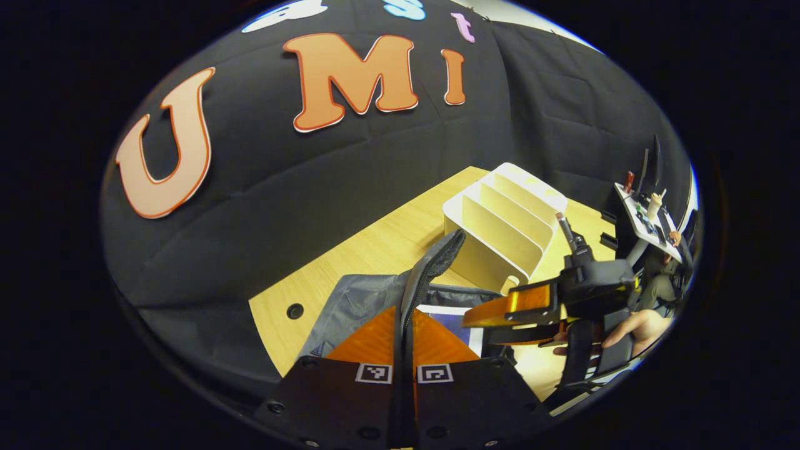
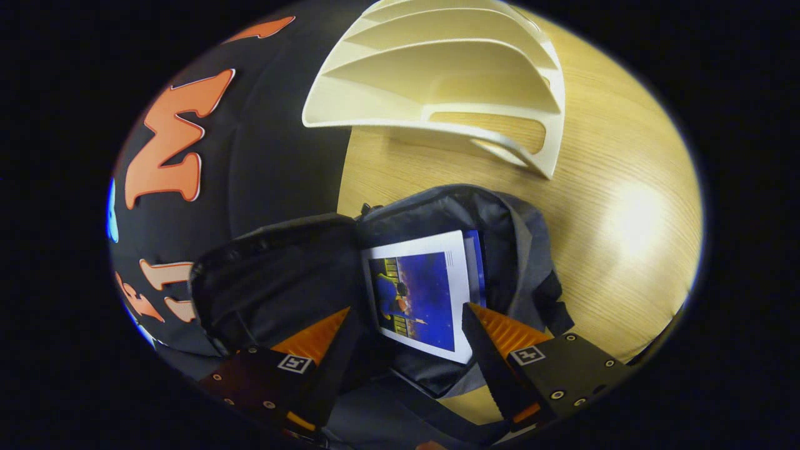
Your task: Open the schoolbag, grab two books from the bookshelf and put them into the schoolbag.
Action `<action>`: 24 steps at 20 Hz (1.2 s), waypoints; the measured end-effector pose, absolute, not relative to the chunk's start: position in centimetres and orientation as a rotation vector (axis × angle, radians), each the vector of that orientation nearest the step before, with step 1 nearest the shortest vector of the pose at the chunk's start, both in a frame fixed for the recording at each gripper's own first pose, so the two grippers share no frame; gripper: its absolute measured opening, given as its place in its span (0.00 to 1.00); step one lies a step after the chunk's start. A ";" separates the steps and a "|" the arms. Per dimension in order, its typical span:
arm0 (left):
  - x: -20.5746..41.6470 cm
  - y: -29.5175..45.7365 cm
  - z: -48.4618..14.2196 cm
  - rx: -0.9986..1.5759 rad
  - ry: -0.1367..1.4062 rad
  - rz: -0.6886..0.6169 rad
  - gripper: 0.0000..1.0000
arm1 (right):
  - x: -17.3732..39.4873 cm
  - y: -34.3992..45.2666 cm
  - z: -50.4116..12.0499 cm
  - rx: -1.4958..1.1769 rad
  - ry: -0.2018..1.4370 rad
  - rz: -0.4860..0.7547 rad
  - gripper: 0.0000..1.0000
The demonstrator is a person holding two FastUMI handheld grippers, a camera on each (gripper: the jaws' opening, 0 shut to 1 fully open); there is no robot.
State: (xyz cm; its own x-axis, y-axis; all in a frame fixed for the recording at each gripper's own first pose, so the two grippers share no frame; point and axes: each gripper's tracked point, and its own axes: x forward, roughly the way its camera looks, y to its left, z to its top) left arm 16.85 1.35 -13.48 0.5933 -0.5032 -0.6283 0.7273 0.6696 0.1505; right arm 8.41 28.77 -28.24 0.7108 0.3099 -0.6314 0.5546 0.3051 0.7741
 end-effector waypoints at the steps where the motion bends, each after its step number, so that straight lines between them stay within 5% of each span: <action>1: 16.4 1.4 -13.8 0.397 0.597 -0.733 0.06 | 7.8 27.6 -28.0 1.277 0.814 -0.206 0.99; 5: 14.1 1.3 -15.4 0.369 0.611 -0.695 0.04 | 5.0 22.3 -28.3 1.102 0.849 -0.270 0.99; 11: 8.0 -2.9 -17.4 0.219 0.678 -0.683 0.28 | 2.0 15.9 -25.7 0.802 0.870 -0.247 0.98; 15: 5.3 -5.8 -16.8 0.143 0.662 -0.627 1.00 | 1.0 13.1 -22.4 0.636 0.850 -0.186 0.99; 24: 3.6 -9.1 -6.9 -0.005 0.268 -0.372 0.97 | 1.2 8.2 -8.3 0.361 0.390 -0.058 0.98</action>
